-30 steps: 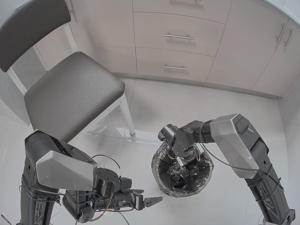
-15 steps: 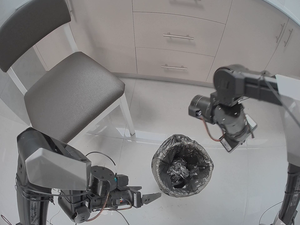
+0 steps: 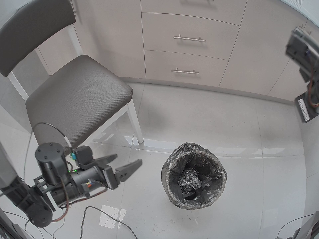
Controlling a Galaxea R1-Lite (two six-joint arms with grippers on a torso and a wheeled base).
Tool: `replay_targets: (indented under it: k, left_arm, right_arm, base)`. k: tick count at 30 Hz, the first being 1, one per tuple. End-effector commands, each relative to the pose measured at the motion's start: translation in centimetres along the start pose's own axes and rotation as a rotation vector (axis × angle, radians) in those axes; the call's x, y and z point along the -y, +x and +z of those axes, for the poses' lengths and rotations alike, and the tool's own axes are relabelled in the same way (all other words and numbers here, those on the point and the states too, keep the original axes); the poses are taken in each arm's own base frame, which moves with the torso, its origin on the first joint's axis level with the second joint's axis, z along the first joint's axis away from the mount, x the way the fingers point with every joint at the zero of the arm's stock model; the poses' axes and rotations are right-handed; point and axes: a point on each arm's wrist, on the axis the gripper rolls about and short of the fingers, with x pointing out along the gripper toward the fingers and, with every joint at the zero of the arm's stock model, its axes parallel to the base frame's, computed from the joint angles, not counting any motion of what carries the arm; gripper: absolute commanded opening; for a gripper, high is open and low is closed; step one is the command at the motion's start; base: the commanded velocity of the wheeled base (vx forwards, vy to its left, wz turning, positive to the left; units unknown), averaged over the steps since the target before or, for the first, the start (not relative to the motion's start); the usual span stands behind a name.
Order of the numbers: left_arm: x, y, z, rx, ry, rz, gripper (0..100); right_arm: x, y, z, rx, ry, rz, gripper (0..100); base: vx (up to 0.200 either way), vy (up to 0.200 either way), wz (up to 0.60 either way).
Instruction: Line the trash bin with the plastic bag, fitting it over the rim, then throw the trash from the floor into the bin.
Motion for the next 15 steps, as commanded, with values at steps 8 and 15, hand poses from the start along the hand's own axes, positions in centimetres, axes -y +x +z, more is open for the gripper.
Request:
replay_targets:
  k: [8, 15]
  left_arm:
    - [6.3, -24.0, 5.9, 0.339, 0.084, 0.395, 100]
    - [7.5, -27.2, 2.9, 0.471, 0.101, 0.517, 100]
  right_arm:
    - [21.4, -14.5, -25.2, 0.532, 0.661, -0.074, 0]
    - [18.3, -18.8, -34.2, 0.941, 0.708, -0.096, 0]
  base:
    - [0.0, 0.0, 0.0]
    - [0.0, 0.0, 0.0]
